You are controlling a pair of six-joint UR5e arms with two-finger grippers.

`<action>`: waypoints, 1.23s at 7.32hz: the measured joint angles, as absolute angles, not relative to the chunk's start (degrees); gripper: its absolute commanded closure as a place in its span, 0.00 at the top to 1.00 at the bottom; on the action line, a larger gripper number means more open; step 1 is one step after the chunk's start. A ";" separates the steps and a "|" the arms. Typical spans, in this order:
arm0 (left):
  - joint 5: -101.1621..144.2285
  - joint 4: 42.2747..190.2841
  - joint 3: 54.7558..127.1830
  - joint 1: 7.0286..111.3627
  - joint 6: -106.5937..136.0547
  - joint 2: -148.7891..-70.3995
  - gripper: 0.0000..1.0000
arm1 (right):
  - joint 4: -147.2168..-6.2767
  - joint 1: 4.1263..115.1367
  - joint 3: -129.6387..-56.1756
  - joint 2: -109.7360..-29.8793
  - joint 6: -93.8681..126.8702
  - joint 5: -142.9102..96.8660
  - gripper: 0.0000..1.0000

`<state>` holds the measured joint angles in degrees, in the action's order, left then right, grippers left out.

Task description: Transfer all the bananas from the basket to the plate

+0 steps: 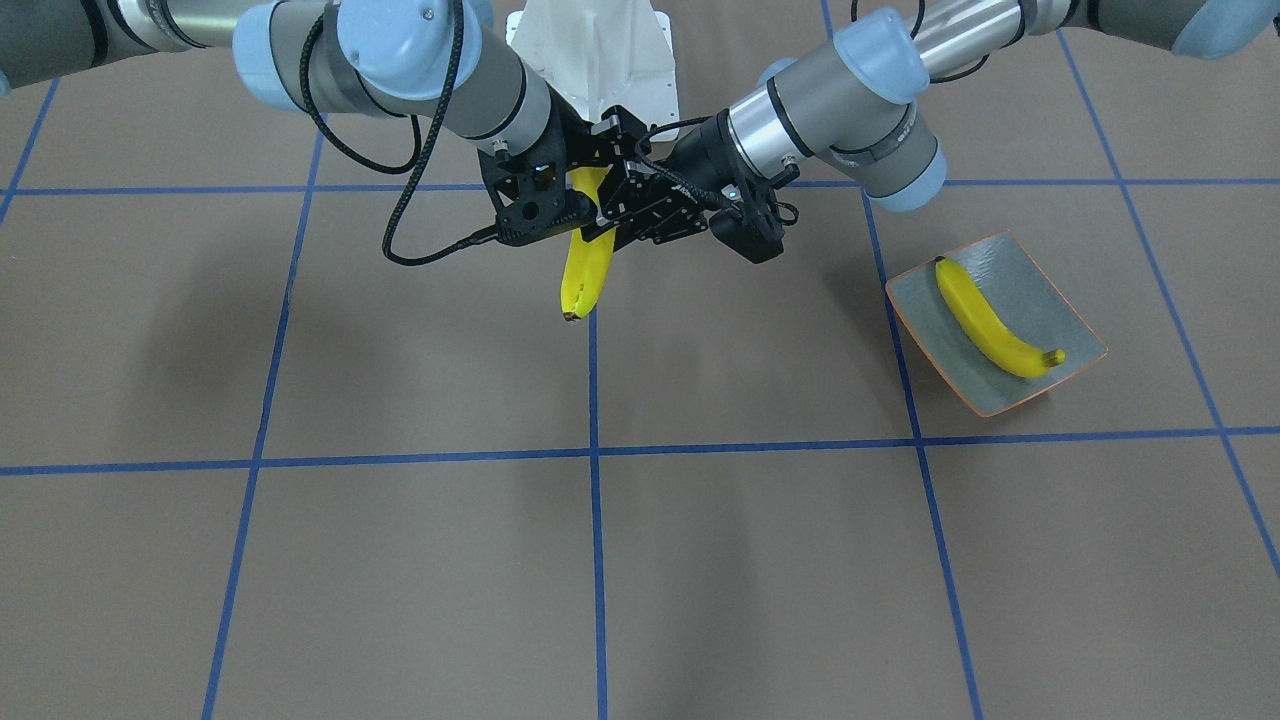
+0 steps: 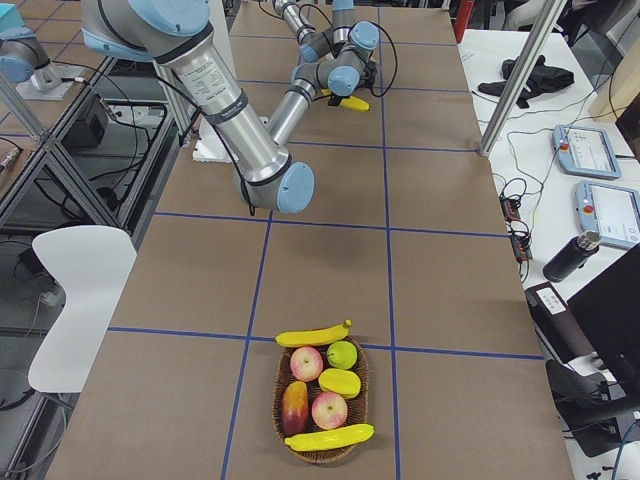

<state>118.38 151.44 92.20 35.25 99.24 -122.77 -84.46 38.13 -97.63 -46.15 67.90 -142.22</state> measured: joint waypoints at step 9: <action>118.33 152.97 96.65 40.05 99.57 -110.00 0.00 | -84.85 53.17 -102.70 -51.98 67.90 -152.43 1.00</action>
<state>118.33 152.97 96.65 40.05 99.57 -110.00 -84.85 53.17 -102.70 -51.98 67.90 -152.43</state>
